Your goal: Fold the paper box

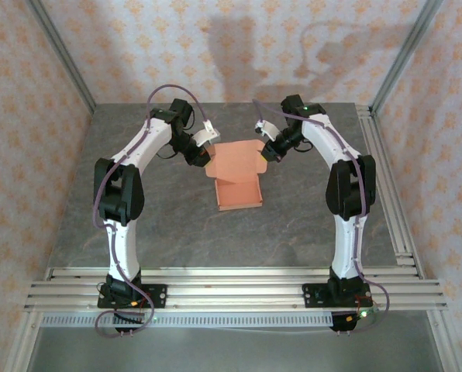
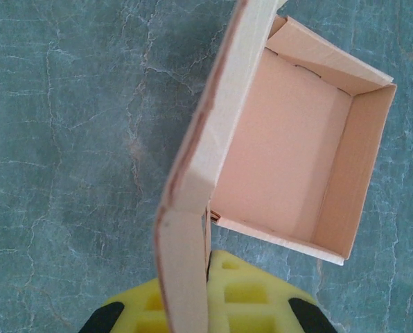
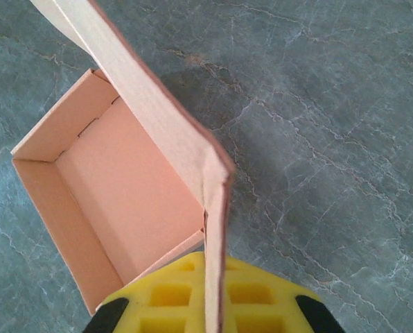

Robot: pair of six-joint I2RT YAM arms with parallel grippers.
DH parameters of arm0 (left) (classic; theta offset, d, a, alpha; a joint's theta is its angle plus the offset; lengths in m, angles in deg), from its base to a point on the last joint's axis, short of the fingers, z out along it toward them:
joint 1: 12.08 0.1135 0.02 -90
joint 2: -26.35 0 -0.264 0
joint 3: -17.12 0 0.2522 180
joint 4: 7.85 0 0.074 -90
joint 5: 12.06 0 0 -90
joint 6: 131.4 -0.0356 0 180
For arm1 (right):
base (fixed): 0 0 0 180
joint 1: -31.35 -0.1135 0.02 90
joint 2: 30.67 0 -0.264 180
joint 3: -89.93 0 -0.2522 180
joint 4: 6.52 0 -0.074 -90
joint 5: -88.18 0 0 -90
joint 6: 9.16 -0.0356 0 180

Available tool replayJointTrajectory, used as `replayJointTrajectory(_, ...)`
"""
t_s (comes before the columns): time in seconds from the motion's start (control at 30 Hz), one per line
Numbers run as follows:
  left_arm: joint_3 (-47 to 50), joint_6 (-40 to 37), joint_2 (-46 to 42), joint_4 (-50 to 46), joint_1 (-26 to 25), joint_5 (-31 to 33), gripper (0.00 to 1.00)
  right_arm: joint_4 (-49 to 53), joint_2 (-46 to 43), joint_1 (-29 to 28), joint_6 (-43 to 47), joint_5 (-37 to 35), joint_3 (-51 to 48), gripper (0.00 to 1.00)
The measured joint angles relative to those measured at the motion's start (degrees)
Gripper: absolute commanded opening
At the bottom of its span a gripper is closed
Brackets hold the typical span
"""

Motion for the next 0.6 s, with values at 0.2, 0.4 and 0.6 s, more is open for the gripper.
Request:
replayJointTrajectory(0.2,0.00,2.82,0.00,0.90,0.07,-0.57,0.00,-6.88,-3.63,-0.96,-4.31,-2.84,-5.86,0.00)
replayJointTrajectory(0.4,0.15,7.82,0.00,3.76,0.39,-1.27,0.00,-14.49,-9.03,-2.67,-9.57,-7.98,-12.46,0.00)
replayJointTrajectory(0.6,1.92,15.69,-0.26,9.88,0.59,-1.29,0.00,-22.25,-12.41,-4.44,-15.39,-14.03,-17.25,0.00)
